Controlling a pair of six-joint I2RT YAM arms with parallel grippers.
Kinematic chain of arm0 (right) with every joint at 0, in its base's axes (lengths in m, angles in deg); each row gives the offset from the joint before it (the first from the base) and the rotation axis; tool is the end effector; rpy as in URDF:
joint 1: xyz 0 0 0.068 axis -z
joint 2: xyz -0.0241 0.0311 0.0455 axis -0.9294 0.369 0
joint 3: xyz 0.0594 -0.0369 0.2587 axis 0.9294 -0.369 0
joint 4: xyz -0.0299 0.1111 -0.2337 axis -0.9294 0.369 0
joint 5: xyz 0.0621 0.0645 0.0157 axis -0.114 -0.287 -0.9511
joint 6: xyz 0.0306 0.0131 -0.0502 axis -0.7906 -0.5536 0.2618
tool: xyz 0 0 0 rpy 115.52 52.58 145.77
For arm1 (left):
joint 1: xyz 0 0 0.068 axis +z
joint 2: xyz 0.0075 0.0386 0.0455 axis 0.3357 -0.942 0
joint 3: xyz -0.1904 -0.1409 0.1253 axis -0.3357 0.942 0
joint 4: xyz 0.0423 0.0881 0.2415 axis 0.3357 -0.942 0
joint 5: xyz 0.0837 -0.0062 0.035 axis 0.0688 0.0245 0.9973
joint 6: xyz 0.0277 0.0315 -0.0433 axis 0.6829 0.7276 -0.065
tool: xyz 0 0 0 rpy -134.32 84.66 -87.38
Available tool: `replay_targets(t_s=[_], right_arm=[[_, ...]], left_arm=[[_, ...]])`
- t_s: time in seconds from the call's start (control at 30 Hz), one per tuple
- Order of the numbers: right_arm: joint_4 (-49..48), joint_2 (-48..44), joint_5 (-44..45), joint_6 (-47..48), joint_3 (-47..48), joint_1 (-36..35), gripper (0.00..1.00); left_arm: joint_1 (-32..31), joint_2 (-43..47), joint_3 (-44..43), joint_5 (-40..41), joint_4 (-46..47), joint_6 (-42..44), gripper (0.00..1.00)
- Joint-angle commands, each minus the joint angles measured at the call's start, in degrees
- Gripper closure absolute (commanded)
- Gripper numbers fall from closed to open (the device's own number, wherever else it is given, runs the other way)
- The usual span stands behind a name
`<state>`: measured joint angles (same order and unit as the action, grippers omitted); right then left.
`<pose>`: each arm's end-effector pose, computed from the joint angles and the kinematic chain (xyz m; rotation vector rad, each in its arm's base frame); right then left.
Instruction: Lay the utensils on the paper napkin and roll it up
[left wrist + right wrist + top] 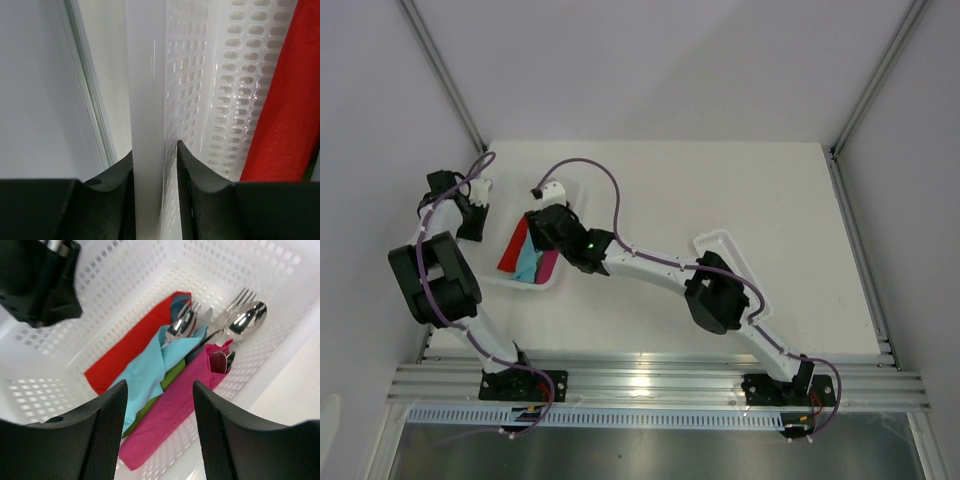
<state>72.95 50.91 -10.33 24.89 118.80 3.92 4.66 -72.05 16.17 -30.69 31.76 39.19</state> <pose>0.2611 0.5074 0.2385 -0.5230 1.9203 0.5916 0.3394 0.1499 0.2025 0.2336 2.6413 0.2632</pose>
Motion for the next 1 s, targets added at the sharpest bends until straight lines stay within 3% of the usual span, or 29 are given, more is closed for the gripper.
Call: replay_targets(t_s=[0.0,0.17,0.43,0.67,0.9,0.97], right_arm=[[-4.18,-6.24,0.52,1.4,-0.74,-1.05,0.42],[-4.45,-7.73,0.34,1.75,-1.53,-1.23,0.42],[-6.82,-10.81,0.87,1.58,-7.67,-1.06,0.41],[-6.91,-12.83,0.96,1.49,-10.4,-0.62,0.41],[-5.77,-15.56,-0.97,0.35,-13.65,0.88,0.38],[-5.59,-17.22,-1.15,0.09,-15.15,1.66,0.32]], left_arm=[[0.86,-0.96,-1.78,7.95,1.38,4.34,0.69],[0.86,-1.31,-1.43,7.86,1.55,4.17,0.66],[0.86,-1.58,-1.96,7.33,1.82,3.55,0.5],[0.86,0.79,-1.52,4.79,1.82,2.67,0.5],[0.86,5.71,-1.87,0.57,2.43,1.35,0.44],[0.86,7.2,-1.78,-0.22,2.87,0.92,0.43]])
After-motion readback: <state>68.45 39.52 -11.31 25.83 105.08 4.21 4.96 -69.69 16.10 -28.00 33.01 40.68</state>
